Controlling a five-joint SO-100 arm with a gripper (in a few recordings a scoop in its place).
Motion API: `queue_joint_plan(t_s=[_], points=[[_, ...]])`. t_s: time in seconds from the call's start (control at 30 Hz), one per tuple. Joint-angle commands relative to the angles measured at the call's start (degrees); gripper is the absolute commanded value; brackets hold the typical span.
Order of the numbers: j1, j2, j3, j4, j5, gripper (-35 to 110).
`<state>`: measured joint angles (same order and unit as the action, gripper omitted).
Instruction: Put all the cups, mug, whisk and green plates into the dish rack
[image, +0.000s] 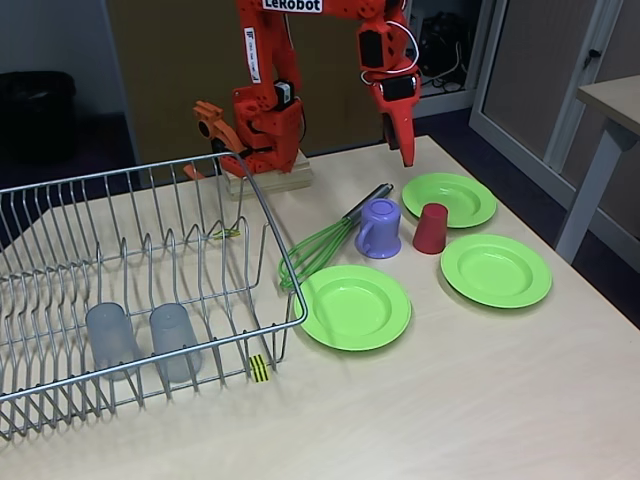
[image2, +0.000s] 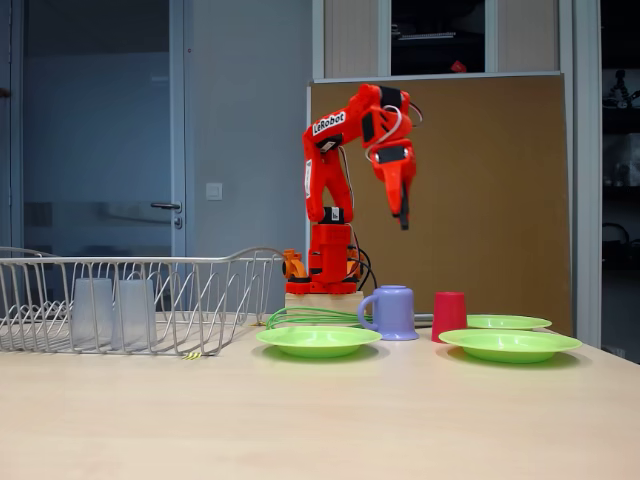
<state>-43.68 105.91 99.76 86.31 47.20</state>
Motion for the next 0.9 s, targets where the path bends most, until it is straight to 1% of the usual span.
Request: queue_joint_plan(t_s=[0.0,0.13,0.4,0.63,0.87], points=[[-4.31,-0.79,2.37,-2.99,6.15,38],[-5.27,-1.32,8.0,-6.59,8.88,39],[-3.43,-2.2,20.92,-17.67,8.26,39],[-0.53,-5.45,25.75,-24.96,3.52,38],[2.81,-10.28,25.84,-28.83,-1.85,37]])
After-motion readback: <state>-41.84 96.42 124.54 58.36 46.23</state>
